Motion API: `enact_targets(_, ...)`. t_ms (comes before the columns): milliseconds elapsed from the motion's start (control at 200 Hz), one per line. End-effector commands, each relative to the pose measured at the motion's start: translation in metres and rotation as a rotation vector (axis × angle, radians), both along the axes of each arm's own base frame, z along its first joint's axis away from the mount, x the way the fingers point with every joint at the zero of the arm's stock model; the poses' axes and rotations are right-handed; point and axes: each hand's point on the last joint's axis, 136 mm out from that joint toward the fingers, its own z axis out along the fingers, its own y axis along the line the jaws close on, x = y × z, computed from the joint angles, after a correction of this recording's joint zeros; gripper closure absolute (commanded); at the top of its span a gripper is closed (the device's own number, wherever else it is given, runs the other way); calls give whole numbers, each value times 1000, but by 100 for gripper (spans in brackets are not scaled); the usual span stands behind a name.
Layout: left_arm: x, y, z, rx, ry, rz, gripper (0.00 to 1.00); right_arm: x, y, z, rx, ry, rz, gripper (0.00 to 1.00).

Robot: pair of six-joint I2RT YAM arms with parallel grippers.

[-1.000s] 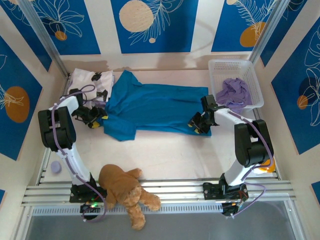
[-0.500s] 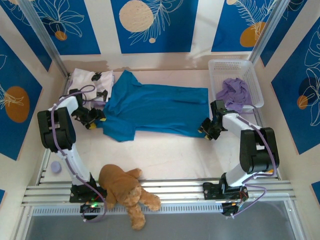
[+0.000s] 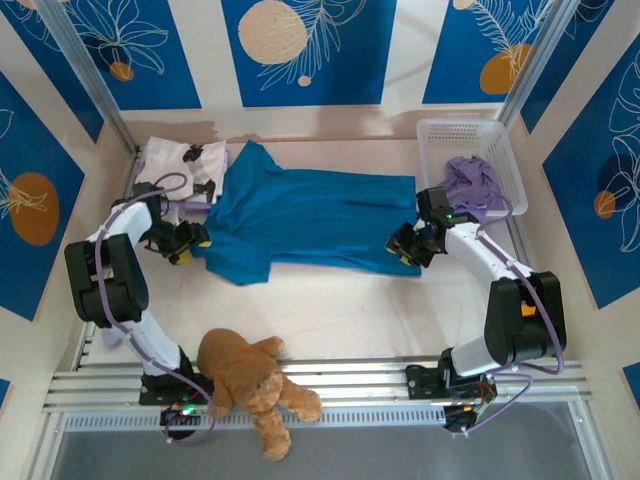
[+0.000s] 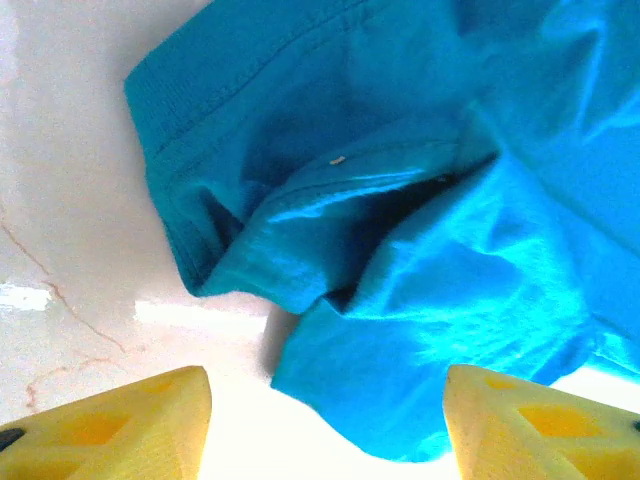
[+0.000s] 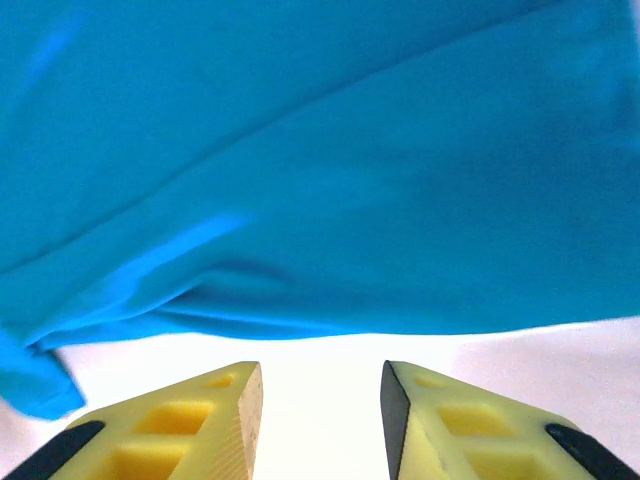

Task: Fold and stack the t-shirts

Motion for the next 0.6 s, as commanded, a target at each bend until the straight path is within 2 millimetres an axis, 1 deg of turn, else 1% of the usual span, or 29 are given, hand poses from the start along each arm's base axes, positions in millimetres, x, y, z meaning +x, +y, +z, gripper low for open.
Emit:
enact_targets(0, 9, 1, 19, -36, -42, 33, 38, 1, 20, -7, 93, 45, 16, 62)
enact_targets(70, 15, 0, 19, -50, -48, 42, 40, 6, 27, -16, 108, 57, 14, 62)
enact_targets(160, 19, -2, 13, -64, -42, 47, 43, 11, 32, -29, 120, 83, 8, 62)
enact_targets(240, 21, -3, 7, -74, -31, 50, 45, 12, 30, -40, 106, 109, -1, 62)
enact_targets(345, 21, -4, -1, -84, -15, 45, 45, 11, 28, -49, 97, 131, -10, 62)
enact_targets(400, 19, -5, -1, -85, -10, 41, 45, 8, 27, -53, 91, 146, -10, 62)
enact_targets(475, 19, -4, 3, -80, -20, 41, 44, 1, 22, -59, 64, 175, -16, 62)
enact_targets(595, 20, -1, 8, -59, -29, 31, 43, -9, 6, -70, 2, 199, -34, 62)
